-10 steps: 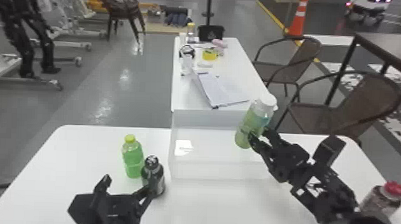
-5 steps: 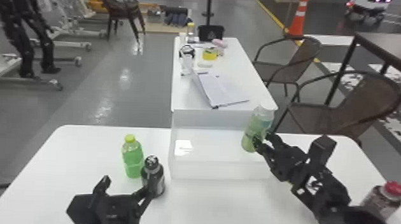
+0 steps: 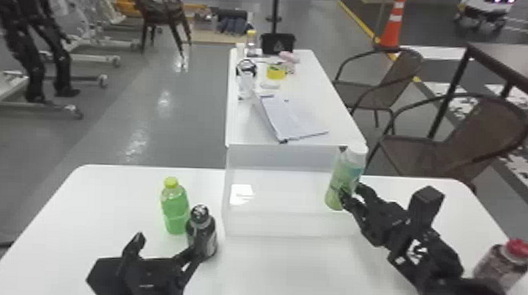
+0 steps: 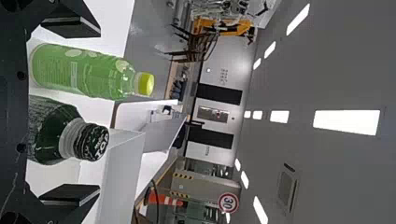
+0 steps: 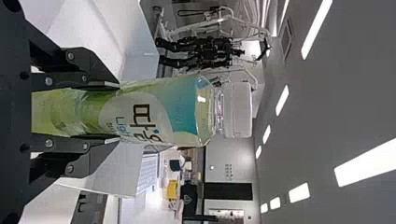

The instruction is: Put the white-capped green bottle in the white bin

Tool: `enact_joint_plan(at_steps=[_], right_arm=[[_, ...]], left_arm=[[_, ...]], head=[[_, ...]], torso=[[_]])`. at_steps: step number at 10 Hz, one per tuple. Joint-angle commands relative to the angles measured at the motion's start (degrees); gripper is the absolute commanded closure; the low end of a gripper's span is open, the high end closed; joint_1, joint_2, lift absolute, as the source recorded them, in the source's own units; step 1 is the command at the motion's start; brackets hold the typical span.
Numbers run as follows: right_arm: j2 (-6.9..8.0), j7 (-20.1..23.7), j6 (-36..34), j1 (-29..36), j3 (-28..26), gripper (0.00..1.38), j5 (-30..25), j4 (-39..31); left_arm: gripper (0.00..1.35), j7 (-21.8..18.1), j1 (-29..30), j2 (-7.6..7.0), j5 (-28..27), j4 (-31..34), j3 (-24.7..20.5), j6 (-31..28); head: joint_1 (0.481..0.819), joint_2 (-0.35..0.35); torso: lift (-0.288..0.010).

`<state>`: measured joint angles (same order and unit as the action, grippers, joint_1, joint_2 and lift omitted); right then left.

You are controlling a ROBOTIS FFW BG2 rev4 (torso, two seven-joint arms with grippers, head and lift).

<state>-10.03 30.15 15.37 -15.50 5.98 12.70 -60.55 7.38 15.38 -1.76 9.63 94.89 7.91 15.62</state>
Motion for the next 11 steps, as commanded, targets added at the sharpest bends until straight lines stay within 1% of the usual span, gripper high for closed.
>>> enact_joint_plan(at_steps=[1,2,3,4,7,8,9,10,11], right_arm=[[0.09,0.0,0.0,-0.1,0.0,0.87,0.5,0.7],[0.18,0.0,0.1,-0.1,0.0,0.74,0.7,0.7],[0.18,0.0,0.3,-0.1,0.0,0.55,0.8,0.8],[0.18,0.0,0.4,-0.1,0.0,0.48,1.0,0.8],[0.18,-0.1,0.8,0.1,0.0,0.47,1.2,0.5],[0.18,-0.1,0.9,0.9,0.0,0.47,1.8,-0.6],[0.18,-0.2,0.9,2.9,-0.5,0.47,2.3,-3.9],[0.45,-2.8,0.8,7.4,-2.0,0.47,1.5,-10.8],[0.62,-9.7,0.1,14.4,-3.2,0.46,1.5,-20.1]], left_arm=[[0.13,0.0,-0.1,0.0,0.0,-0.1,0.0,0.1],[0.13,0.0,-0.1,0.0,0.0,-0.1,0.0,0.1],[0.13,0.0,-0.1,0.0,0.0,-0.1,0.0,0.1],[0.13,0.0,-0.1,0.0,0.0,-0.1,0.0,0.1],[0.13,0.0,-0.1,0.0,0.0,-0.2,0.1,0.1],[0.13,0.0,-0.2,0.0,0.0,-0.2,0.2,0.1],[0.13,0.0,-0.2,0.0,0.0,-0.3,0.3,0.2],[0.13,0.0,-0.3,0.0,0.0,-0.3,0.4,0.2],[0.13,0.0,-0.3,0.09,0.0,-0.3,0.4,0.3]], head=[[0.549,0.0],[0.549,0.0],[0.549,0.0],[0.549,0.0],[0.549,0.0],[0.549,0.0],[0.549,0.0],[0.549,0.0],[0.549,0.0]], torso=[[-0.1],[-0.1],[-0.1],[-0.1],[-0.1],[-0.1],[-0.1],[-0.1],[-0.1]])
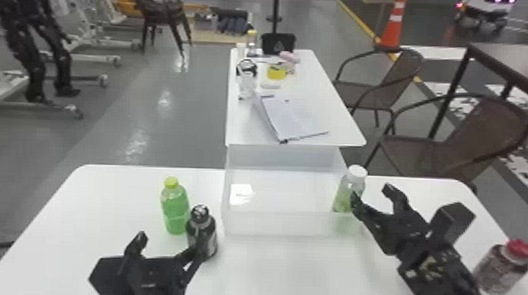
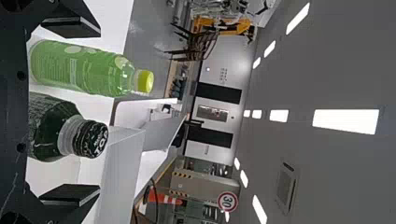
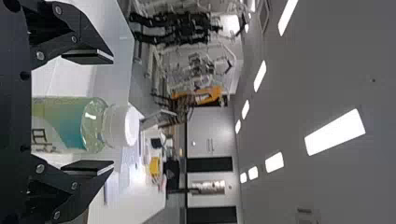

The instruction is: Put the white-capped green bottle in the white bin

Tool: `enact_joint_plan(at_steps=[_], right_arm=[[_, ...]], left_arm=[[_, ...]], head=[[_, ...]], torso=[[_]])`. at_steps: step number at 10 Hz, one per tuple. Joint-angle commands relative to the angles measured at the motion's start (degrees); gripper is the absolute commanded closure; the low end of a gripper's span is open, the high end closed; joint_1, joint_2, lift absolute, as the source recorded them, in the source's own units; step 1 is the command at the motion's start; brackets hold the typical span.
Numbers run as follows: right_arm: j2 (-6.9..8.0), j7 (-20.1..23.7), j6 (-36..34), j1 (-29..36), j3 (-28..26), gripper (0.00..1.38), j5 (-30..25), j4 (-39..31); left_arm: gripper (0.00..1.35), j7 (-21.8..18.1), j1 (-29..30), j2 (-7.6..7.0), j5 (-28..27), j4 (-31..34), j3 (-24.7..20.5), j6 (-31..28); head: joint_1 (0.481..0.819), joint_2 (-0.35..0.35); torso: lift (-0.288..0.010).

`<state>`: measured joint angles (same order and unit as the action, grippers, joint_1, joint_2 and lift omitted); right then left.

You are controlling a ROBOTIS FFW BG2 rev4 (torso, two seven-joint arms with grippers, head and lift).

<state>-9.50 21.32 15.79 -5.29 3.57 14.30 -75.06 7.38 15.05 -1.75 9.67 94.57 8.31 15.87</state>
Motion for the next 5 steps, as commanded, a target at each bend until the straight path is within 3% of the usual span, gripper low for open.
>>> enact_joint_plan(at_steps=[1,2,5], right_arm=[[0.53,-6.2,-1.5,10.3,-1.9,0.46,0.5,-12.7],[1.06,-7.2,-2.7,14.6,-3.6,0.46,0.6,-16.9],[0.62,-7.1,-6.5,23.1,-4.7,0.47,3.8,-25.1]], left_arm=[[0.13,0.0,0.1,0.16,0.1,0.0,-0.1,0.1],[0.13,0.0,0.1,0.16,0.2,0.0,-0.1,0.2],[0.13,0.0,0.0,0.08,0.1,-0.2,-0.1,0.4]], head=[[0.549,0.0],[0.549,0.0],[0.549,0.0]], torso=[[-0.1],[-0.1],[-0.1]])
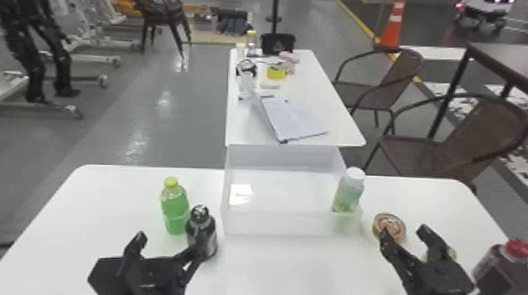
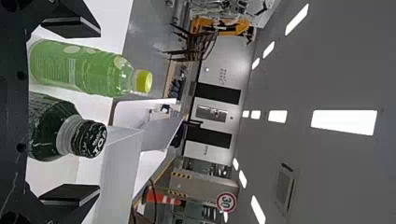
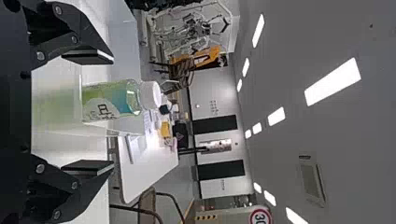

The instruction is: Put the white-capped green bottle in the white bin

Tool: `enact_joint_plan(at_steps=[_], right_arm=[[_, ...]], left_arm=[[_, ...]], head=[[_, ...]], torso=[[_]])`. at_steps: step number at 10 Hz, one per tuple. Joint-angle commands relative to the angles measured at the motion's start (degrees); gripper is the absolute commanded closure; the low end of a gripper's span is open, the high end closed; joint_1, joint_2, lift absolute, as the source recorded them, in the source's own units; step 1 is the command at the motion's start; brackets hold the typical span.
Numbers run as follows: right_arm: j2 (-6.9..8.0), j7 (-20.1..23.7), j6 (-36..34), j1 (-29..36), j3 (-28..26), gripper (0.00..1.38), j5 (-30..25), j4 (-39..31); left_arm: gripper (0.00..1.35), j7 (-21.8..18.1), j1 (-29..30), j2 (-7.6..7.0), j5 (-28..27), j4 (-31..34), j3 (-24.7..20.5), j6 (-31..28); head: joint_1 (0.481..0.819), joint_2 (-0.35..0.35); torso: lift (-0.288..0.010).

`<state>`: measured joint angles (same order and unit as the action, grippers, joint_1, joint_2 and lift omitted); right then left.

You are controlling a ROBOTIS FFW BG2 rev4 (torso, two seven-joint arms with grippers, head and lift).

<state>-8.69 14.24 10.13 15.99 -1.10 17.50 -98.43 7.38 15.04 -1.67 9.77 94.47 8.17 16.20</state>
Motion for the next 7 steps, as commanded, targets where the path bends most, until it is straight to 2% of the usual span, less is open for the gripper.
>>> enact_joint_plan(at_steps=[1,4,7], right_arm=[[-0.45,0.0,-1.8,4.7,-0.1,0.47,1.0,-4.1],[-1.24,0.3,-4.3,8.4,-0.1,0.47,1.6,-7.0],[0.17,0.2,-3.8,7.9,0.0,0.48,-0.4,-6.9]], left_arm=[[0.13,0.0,0.0,0.0,0.0,-0.1,0.0,0.2],[0.13,0.0,0.1,0.0,-0.1,-0.3,-0.1,0.7],[0.13,0.0,0.2,0.09,-0.3,-0.3,-0.2,0.9]], head=[[0.549,0.0],[0.549,0.0],[0.549,0.0]], torso=[[-0.1],[-0.1],[-0.1]])
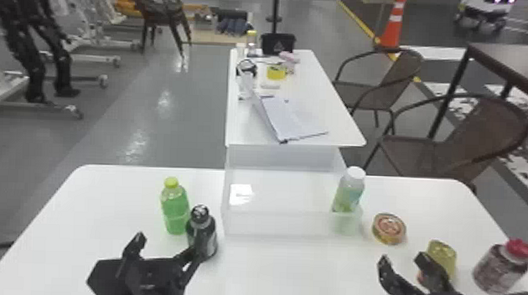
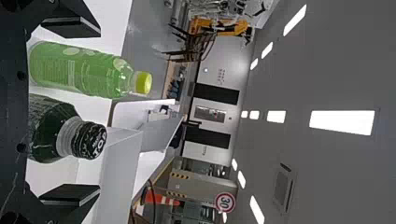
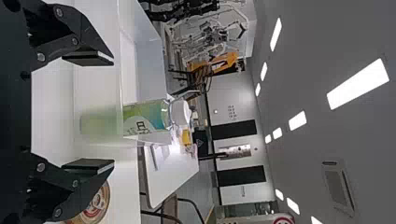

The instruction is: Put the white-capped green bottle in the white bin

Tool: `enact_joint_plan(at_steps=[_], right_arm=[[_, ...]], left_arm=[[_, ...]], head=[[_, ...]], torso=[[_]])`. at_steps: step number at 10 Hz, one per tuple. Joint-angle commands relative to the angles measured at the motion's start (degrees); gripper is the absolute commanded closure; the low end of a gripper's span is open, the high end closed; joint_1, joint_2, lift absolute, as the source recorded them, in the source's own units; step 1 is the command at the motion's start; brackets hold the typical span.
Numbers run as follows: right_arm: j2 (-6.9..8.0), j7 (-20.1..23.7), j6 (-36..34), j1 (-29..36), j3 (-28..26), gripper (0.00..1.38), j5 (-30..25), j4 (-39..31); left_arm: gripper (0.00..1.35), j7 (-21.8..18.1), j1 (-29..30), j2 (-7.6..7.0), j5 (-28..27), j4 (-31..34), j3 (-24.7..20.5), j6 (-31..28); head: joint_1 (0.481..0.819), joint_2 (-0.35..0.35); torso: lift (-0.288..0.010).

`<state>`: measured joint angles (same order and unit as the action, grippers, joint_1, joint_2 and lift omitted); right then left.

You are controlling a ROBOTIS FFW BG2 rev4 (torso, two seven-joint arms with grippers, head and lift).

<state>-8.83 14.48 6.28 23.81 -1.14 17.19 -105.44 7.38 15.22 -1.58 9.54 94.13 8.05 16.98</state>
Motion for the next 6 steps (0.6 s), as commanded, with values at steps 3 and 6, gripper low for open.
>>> enact_joint_plan(at_steps=[3,6], right_arm=[[0.48,-0.7,0.0,0.3,-0.1,0.48,-2.8,-0.6],[0.48,-3.8,-0.7,1.5,-0.1,0.46,-6.8,-1.9]], left_arm=[[0.13,0.0,1.3,0.35,-2.1,0.0,-1.0,2.4],[0.13,0.3,5.3,1.05,-6.7,0.4,-2.9,4.6]], head=[[0.549,0.0],[0.549,0.0]], torso=[[-0.1],[-0.1]])
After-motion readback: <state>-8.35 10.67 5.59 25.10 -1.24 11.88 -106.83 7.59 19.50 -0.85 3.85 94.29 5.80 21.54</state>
